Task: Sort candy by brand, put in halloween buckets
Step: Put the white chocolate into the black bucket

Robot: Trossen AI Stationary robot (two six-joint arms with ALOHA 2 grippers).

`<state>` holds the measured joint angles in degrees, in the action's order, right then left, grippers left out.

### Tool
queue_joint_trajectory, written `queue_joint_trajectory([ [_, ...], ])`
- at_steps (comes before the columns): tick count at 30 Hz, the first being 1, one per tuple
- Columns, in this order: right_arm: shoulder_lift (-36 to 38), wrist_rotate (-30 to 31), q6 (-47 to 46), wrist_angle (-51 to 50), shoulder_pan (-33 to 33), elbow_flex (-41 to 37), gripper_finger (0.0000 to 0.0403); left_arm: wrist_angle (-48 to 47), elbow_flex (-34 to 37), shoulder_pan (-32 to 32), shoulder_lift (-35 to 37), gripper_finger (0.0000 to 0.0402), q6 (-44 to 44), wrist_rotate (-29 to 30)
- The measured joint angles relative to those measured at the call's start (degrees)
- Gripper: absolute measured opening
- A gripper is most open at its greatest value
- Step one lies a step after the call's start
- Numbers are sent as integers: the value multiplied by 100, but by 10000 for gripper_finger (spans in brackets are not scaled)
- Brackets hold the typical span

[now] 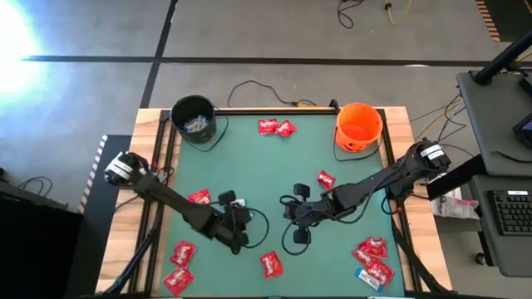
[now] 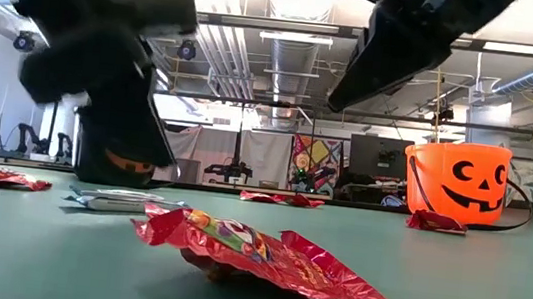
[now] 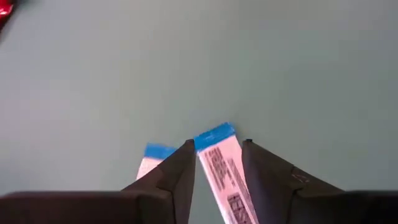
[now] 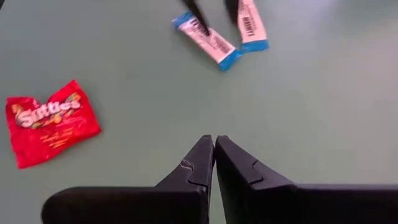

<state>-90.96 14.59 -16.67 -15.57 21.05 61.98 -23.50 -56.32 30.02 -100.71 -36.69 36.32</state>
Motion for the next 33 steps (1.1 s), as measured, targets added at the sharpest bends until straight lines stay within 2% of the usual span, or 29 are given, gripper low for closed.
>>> queue_joint_trajectory([
  [4,0,-2,30,-8,49,0,13,50,261,312,361,108,-515,30],
  [7,0,12,79,-9,45,0,13,683,737,504,565,111,-972,30],
  [10,0,50,79,-5,43,-2,13,1890,1357,612,591,124,-1186,232],
  [13,0,50,73,-7,43,-12,13,3438,1841,645,380,143,-941,607],
  [16,0,50,1,-35,43,-13,13,4431,2044,630,24,166,-696,668],
  [19,0,50,-28,-51,43,-15,13,4416,1981,624,-324,190,-742,688],
  [24,0,67,-2,-48,30,-24,13,3734,1655,627,-677,228,-1232,1315],
  [28,0,107,9,-51,4,-24,13,3519,1447,625,-736,250,-1188,1307],
  [33,0,108,22,-51,-65,-24,13,3454,1384,626,-518,255,-1232,1273],
])
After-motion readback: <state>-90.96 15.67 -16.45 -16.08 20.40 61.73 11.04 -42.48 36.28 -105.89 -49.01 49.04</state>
